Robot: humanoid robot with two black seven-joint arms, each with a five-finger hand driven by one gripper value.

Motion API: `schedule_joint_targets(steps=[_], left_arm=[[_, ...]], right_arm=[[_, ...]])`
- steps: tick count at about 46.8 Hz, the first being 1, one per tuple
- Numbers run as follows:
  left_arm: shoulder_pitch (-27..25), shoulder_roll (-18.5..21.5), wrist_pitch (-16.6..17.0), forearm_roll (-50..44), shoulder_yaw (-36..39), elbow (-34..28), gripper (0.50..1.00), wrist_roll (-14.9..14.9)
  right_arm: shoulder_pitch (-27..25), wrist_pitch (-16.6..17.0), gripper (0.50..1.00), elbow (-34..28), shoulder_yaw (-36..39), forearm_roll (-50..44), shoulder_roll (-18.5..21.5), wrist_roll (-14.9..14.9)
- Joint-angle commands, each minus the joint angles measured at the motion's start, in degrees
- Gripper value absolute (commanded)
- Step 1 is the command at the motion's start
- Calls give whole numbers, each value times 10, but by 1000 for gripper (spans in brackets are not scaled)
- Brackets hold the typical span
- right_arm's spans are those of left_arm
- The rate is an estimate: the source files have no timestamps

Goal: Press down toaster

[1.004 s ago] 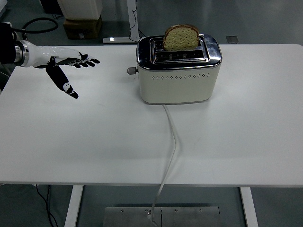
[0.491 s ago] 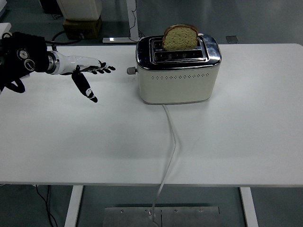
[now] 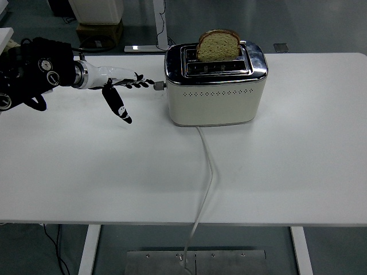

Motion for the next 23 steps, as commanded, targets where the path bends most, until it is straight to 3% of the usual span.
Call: schedule_joint_targets(steps=[1, 23], left_arm=[[-3, -2, 0, 0, 0, 0, 1000, 1], [9, -8, 8, 0, 0, 6, 1000, 0]], right_arm=[[0, 0, 998, 0, 0, 0, 0, 0], [-1, 0, 1000, 0, 1, -1, 0, 0]])
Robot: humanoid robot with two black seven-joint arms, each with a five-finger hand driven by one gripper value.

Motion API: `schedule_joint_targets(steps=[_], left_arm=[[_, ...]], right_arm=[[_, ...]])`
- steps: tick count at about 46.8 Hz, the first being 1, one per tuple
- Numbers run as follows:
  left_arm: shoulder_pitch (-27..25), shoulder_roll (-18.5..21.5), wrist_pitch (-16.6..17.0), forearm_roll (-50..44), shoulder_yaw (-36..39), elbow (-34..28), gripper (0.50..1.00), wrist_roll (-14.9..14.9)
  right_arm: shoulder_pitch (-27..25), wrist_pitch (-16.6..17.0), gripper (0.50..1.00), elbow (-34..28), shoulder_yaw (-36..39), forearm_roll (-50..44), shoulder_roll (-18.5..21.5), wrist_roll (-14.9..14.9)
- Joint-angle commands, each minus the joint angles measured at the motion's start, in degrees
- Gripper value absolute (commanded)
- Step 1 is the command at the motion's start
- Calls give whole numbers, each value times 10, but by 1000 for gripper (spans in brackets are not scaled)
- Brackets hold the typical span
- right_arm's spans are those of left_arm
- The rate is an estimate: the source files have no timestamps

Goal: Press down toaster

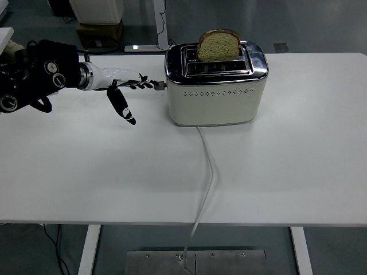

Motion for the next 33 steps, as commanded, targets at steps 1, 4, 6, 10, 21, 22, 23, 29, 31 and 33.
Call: schedule_joint_targets(steps=[1, 4, 6, 10, 21, 22, 23, 29, 31, 33], left_arm=[[4, 0, 0, 0, 0, 5, 1000, 0], [6, -4, 0, 0, 0, 10, 1000, 0], [7, -10, 0, 0, 0, 15, 1000, 0], [12, -16, 0, -2, 0, 25, 1000, -2], [22, -31, 0, -3, 0, 47, 1000, -4], [22, -33, 0, -3, 0, 49, 1000, -4], [22, -33, 0, -3, 0, 50, 1000, -4], [23, -41, 1, -4, -1, 56, 1000, -4], [24, -42, 1, -5, -1, 58, 1000, -4], [24, -44, 1, -5, -1, 59, 1000, -4]], right_arm=[[0, 0, 1000, 0, 0, 0, 0, 0], [0, 0, 998, 0, 0, 0, 0, 0], [0, 0, 998, -2, 0, 0, 0, 0], [0, 0, 1000, -2, 0, 0, 0, 0], [0, 0, 998, -2, -1, 0, 0, 0], [0, 0, 1000, -2, 0, 0, 0, 0], [0, 0, 998, -2, 0, 0, 0, 0], [0, 0, 1000, -2, -1, 0, 0, 0], [0, 0, 1000, -2, -1, 0, 0, 0], [0, 0, 1000, -2, -1, 0, 0, 0]])
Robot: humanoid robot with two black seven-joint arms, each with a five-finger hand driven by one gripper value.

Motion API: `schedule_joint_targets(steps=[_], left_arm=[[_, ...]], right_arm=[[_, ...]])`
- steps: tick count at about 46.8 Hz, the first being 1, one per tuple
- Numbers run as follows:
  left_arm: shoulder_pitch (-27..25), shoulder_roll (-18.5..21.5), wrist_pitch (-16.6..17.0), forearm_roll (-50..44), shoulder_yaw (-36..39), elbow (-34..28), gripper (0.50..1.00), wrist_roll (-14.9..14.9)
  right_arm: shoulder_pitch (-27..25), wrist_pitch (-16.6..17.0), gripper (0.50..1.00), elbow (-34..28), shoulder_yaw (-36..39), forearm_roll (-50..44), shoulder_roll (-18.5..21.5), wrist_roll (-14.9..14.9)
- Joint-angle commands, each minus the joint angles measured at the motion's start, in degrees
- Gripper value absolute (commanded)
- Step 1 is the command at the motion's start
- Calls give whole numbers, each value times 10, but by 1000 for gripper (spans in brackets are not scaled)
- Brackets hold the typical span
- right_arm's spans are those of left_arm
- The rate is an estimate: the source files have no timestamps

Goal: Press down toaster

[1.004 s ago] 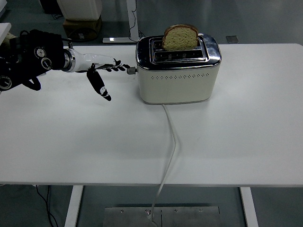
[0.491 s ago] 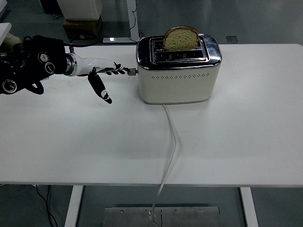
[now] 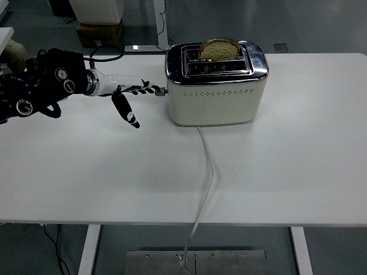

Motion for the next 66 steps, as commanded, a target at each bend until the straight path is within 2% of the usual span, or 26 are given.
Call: schedule_joint_targets(steps=[1, 11, 37, 66], left_arm=[[1, -5, 0, 0, 1, 2, 1000, 0], [9, -8, 12, -1, 0, 6, 1000, 0], [23, -16, 17, -1, 0, 7, 1000, 0], [35, -7, 21, 0, 0, 7, 1000, 0]], right_arm=[[0, 0, 998, 0, 0, 0, 0, 0], [-1, 0, 1000, 0, 0, 0, 0, 0], [-2, 0, 1000, 0, 0, 0, 0, 0], [-2, 0, 998, 0, 0, 0, 0, 0]])
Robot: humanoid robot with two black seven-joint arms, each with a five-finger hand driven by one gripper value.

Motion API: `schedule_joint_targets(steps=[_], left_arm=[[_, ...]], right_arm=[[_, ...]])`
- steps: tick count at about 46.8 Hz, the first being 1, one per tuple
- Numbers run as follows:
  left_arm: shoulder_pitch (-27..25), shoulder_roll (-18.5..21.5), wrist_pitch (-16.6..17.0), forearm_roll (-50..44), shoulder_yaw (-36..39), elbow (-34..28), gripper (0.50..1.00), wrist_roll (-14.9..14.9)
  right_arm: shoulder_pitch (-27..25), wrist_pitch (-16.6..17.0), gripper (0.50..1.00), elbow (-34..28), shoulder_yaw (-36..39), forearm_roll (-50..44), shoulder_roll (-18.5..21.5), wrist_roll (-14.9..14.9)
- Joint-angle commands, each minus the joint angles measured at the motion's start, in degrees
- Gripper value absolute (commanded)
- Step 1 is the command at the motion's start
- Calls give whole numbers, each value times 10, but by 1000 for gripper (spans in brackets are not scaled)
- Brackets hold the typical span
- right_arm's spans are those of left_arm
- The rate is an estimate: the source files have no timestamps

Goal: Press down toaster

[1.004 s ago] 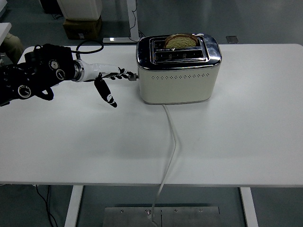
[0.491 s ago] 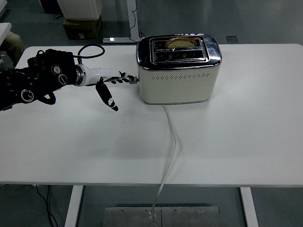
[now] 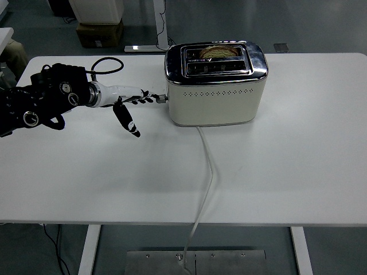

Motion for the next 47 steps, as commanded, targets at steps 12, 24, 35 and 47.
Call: schedule_joint_targets(steps=[12, 24, 35, 47], left_arm=[[9, 18, 0, -1, -1, 0, 1000, 0], [25, 48, 1, -3, -2, 0, 1000, 0], [-20, 71, 0, -94, -41, -1, 1000, 0], [-100, 72, 0, -236, -141, 18, 1000, -1]], right_arm=[[0, 0, 998, 0, 0, 0, 0, 0], [0, 0, 998, 0, 0, 0, 0, 0], [0, 0, 998, 0, 0, 0, 0, 0], [-1, 0, 1000, 0, 0, 0, 0, 0]])
